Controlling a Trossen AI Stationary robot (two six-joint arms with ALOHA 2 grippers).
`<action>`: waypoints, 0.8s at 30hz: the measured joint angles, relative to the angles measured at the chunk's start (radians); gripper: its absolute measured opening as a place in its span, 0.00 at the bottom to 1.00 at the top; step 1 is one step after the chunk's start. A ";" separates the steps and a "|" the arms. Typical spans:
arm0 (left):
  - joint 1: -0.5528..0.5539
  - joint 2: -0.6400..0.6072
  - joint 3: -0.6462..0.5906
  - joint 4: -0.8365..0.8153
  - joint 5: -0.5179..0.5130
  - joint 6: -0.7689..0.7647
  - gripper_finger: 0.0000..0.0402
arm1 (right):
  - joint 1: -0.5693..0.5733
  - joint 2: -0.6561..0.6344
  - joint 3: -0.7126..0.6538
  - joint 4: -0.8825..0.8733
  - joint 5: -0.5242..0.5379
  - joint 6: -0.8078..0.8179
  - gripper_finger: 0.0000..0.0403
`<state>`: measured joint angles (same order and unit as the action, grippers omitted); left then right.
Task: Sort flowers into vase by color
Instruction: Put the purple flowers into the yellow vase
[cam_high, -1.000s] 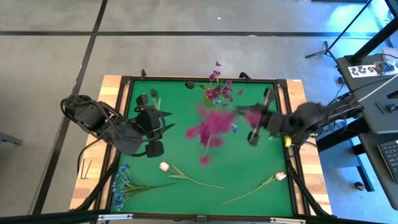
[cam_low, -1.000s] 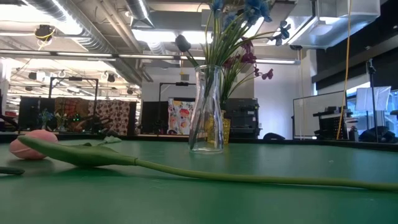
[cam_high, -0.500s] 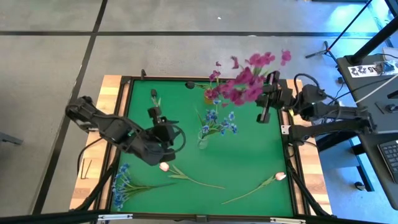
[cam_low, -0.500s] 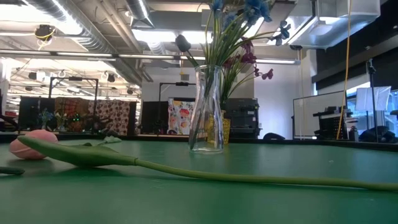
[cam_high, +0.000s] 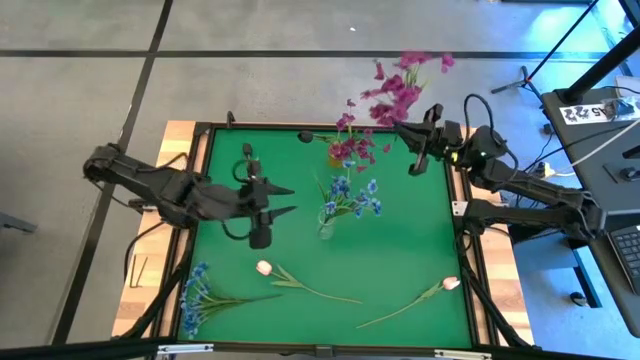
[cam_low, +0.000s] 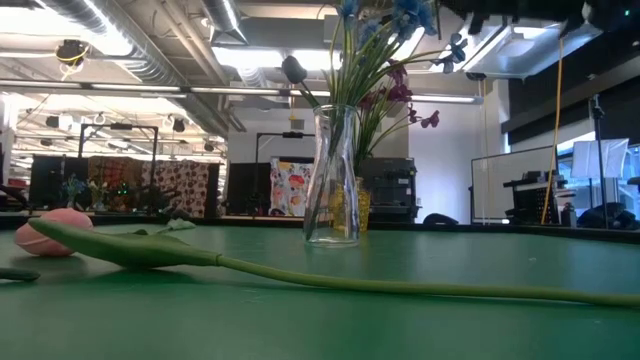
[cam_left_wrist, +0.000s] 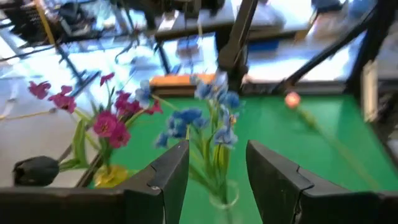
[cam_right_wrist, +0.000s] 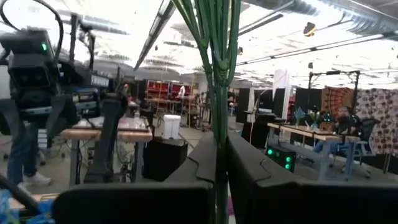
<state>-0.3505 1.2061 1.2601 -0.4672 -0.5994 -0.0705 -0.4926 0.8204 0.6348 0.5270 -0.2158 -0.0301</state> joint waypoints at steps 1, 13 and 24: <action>0.009 -0.030 -0.043 0.050 0.022 0.007 0.39 | -0.026 0.000 -0.015 0.027 -0.019 0.021 0.04; 0.106 -0.164 -0.381 0.397 0.110 0.022 0.39 | -0.234 0.060 -0.168 0.237 -0.121 0.176 0.04; 0.213 -0.161 -0.495 0.613 0.212 0.021 0.39 | -0.255 0.195 -0.175 0.316 -0.170 0.202 0.04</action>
<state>-0.1371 1.0447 0.7656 0.1462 -0.3872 -0.0490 -0.7478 1.0151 0.4599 0.8430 -0.3860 0.1718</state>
